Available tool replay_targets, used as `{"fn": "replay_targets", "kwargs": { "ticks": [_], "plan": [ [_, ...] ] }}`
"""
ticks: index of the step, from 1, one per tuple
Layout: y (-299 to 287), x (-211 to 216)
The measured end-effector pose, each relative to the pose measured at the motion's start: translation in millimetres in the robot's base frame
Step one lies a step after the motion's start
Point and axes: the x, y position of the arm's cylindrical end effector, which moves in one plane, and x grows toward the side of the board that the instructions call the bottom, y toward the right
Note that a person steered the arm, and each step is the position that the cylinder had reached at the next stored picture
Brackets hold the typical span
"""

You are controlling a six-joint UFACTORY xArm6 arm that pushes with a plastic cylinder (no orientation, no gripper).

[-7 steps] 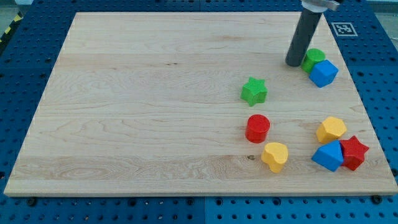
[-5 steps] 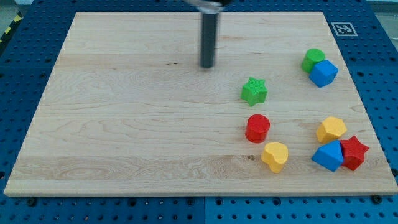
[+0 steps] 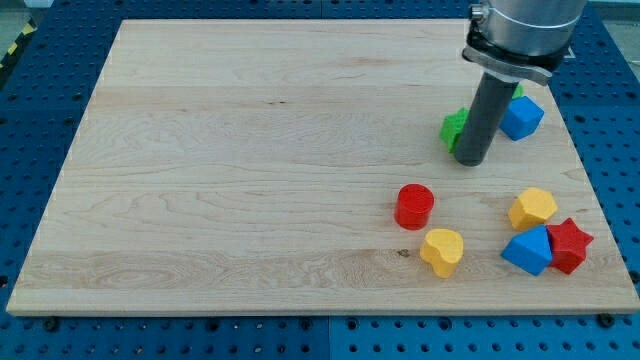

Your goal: Push the green star into the blue cube

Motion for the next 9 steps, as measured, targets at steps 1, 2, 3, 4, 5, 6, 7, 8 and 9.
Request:
{"fn": "replay_targets", "kwargs": {
  "ticks": [1,2,3,4,5,6,7,8,9],
  "plan": [
    [-4.7,-5.1],
    [-29.0,-12.9],
    [-48.0,-27.2],
    [-49.2,-37.9],
    [-16.7,-37.9],
    [24.6,-37.9],
    [26.2,-33.2],
    [-5.5,-26.3],
    [2.6,-4.7]
  ]
}}
